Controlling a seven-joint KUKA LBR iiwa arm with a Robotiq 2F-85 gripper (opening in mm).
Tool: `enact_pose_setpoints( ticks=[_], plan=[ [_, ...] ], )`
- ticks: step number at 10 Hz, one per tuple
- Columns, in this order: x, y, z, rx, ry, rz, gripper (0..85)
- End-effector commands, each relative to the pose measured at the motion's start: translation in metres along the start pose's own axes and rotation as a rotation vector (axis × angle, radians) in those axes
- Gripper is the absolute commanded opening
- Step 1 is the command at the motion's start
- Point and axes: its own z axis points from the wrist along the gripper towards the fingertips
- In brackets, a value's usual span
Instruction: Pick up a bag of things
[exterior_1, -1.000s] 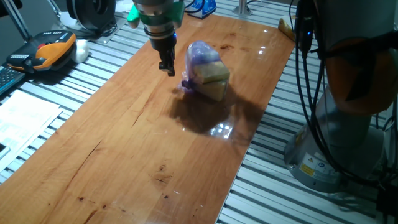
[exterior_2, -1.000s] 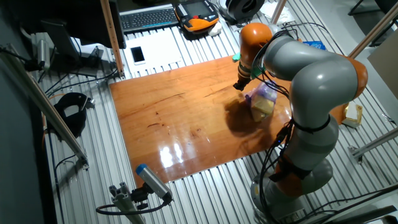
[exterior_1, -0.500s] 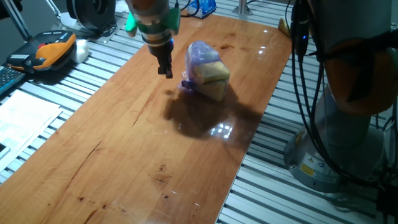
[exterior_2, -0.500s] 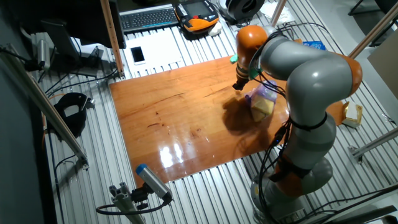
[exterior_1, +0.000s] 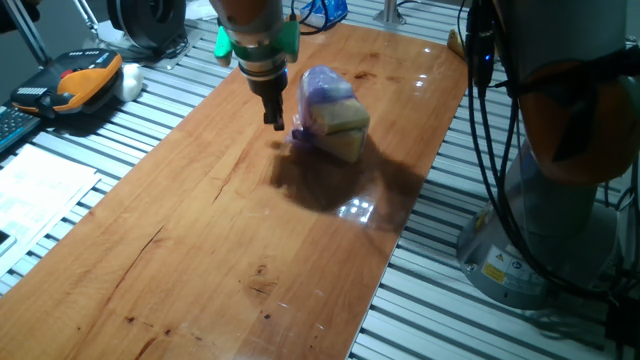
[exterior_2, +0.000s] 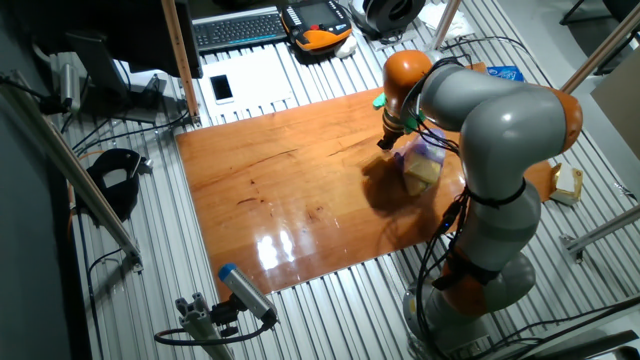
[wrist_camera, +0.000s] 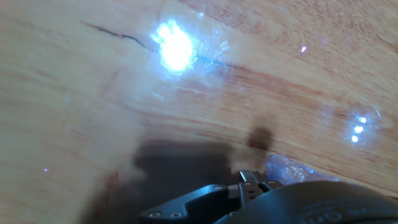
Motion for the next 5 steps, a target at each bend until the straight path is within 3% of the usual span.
enact_pose_setpoints(
  ticks=[1,3,5],
  plan=[
    [0.0025,0.0002,0.0003,-0.007,-0.004,0.001,0.0],
    [0.0058,-0.001,0.0021,-0.009,0.007,0.001,0.0],
    [0.0049,-0.0022,0.0041,0.025,0.004,0.0,0.0]
  ],
)
